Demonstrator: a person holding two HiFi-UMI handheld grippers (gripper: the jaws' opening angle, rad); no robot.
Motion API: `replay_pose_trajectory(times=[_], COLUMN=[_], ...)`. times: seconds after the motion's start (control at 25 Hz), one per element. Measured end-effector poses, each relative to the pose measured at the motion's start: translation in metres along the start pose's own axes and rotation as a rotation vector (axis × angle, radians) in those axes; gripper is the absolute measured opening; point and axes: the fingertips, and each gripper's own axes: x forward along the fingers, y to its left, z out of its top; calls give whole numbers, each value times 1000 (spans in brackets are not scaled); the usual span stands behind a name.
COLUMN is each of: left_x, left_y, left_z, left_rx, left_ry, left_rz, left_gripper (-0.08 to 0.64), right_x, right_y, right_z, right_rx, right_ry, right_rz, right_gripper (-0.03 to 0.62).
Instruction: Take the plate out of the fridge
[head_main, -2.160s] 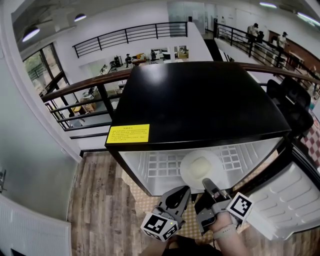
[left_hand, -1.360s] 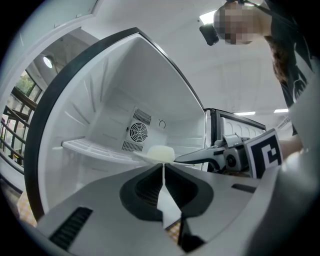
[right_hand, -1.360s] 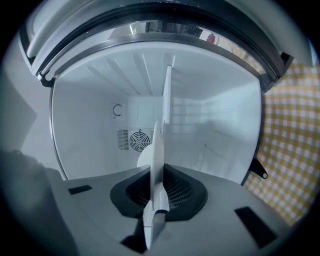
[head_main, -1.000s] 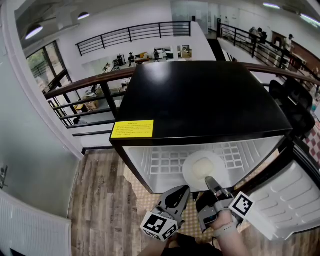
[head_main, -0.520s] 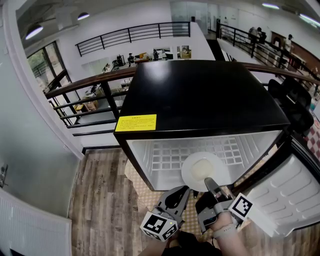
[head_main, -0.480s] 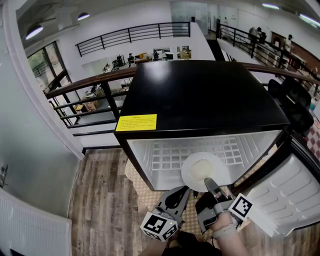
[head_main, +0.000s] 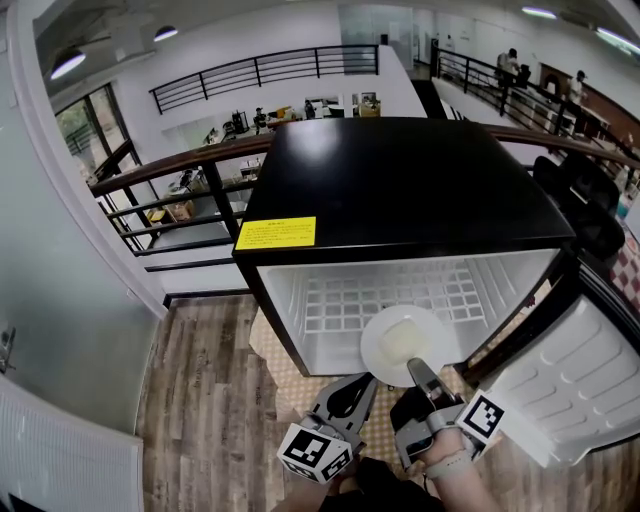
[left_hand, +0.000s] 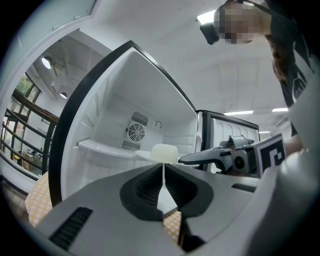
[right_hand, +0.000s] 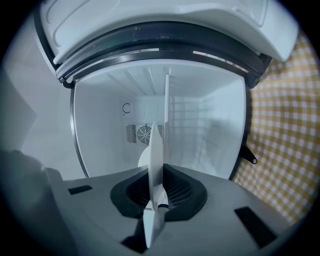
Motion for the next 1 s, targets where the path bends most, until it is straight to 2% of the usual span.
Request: replay_pose_trajectory(times=[1.0], left_x=[-31], left_y=[-1], left_z=[-23], left_rx=[-18], left_ry=[21], left_rz=[46], left_gripper=[18], right_x=[-29], right_y=[-13], right_z=[-16], right_rx=[-9], right_ry=[15], right_rz=[67], right_gripper=[52])
